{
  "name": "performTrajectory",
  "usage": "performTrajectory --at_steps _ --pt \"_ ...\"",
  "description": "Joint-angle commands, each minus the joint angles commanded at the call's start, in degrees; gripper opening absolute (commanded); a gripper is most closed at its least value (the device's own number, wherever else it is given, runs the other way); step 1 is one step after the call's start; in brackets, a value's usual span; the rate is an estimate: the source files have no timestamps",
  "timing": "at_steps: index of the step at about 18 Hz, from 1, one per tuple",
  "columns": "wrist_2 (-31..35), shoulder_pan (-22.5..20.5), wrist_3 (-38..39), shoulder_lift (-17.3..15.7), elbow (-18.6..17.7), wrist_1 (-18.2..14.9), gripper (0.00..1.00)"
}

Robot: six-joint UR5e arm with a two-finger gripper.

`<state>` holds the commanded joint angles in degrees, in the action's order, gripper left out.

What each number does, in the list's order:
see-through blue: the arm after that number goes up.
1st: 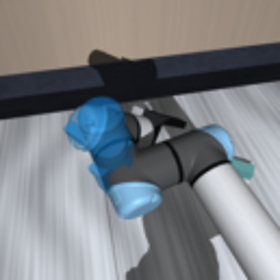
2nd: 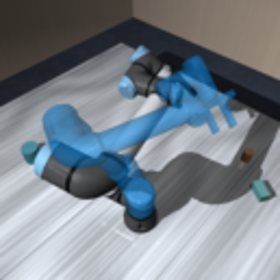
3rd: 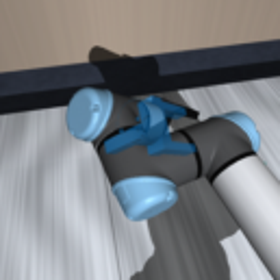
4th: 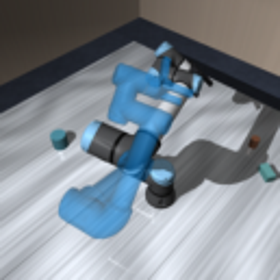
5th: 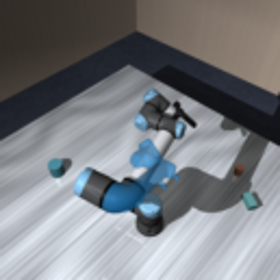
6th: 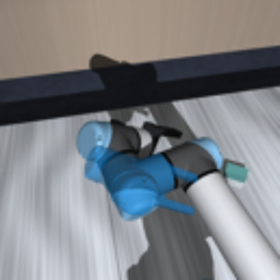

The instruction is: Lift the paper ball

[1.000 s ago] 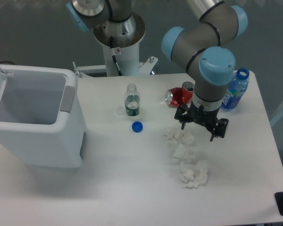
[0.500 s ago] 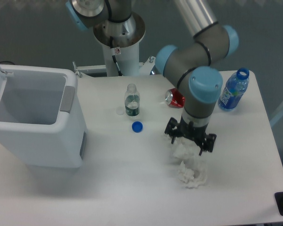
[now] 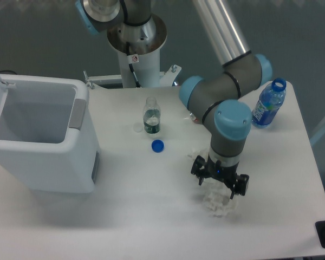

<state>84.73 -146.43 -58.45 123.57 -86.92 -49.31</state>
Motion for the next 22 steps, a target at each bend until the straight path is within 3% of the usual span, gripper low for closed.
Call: performTrajectory --at_steps 3,10,16,18,21,22 --pt "0.26 0.26 -0.35 0.17 -0.18 0.09 0.85" --pt "2.45 0.35 -6.5 1.14 -0.35 0.35 0.85" --pt "4.04 0.88 -6.68 1.84 -0.97 0.18 0.8" --pt "4.04 1.23 -6.68 1.85 -0.97 0.18 0.64" --pt "4.04 1.23 -6.24 1.85 -1.23 0.18 0.23" --pt "4.04 1.32 -6.24 1.85 -1.23 0.18 0.13"
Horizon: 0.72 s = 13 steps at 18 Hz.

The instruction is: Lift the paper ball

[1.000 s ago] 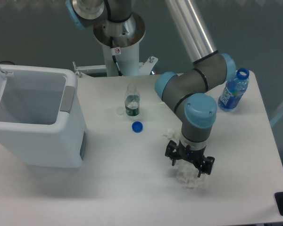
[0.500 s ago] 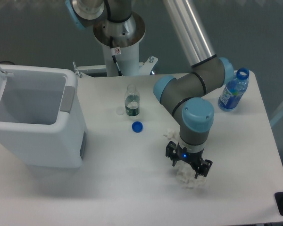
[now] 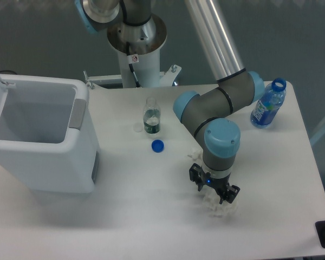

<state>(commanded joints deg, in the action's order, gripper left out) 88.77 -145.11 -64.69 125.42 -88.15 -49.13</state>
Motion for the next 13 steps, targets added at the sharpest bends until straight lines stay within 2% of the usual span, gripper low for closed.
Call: performTrajectory --at_steps 2,9,13 --pt "-0.09 -0.09 0.0 -0.09 0.0 0.0 0.01" --pt "-0.26 -0.17 0.17 -0.88 0.09 -0.09 0.0" --pt "-0.18 -0.17 2.46 -2.72 0.97 -0.26 0.0"
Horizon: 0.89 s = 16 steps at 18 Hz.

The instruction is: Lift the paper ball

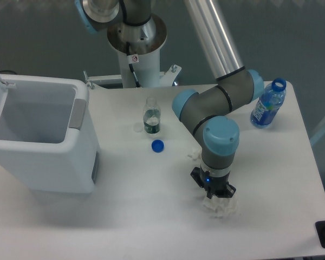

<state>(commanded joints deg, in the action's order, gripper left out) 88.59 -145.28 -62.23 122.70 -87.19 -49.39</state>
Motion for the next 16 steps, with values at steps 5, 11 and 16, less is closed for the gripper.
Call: performTrajectory --at_steps 5,11,16 --pt "0.35 -0.97 -0.7 -2.11 3.24 -5.16 0.0" --pt "0.35 -2.72 -8.33 -2.11 14.32 -25.56 0.0" --pt "1.76 -2.81 -9.49 -1.94 19.16 -32.16 0.0"
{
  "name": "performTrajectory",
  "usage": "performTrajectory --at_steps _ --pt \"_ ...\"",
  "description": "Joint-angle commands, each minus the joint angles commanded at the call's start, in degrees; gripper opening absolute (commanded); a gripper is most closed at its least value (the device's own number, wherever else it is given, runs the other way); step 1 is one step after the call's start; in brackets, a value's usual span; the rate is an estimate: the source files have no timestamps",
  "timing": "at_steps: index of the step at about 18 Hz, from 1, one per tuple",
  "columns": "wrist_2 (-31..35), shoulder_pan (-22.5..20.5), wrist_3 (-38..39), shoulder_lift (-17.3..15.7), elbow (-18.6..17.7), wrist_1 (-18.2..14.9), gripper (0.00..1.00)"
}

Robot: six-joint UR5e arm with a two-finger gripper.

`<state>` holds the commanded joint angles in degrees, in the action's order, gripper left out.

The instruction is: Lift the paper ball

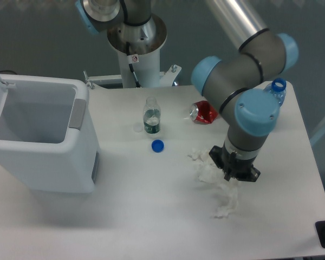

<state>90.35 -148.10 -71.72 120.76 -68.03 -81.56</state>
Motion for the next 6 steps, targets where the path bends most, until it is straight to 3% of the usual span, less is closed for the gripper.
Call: performTrajectory --at_steps 6 --pt "0.0 -0.26 -0.44 -1.05 0.01 0.08 0.0"
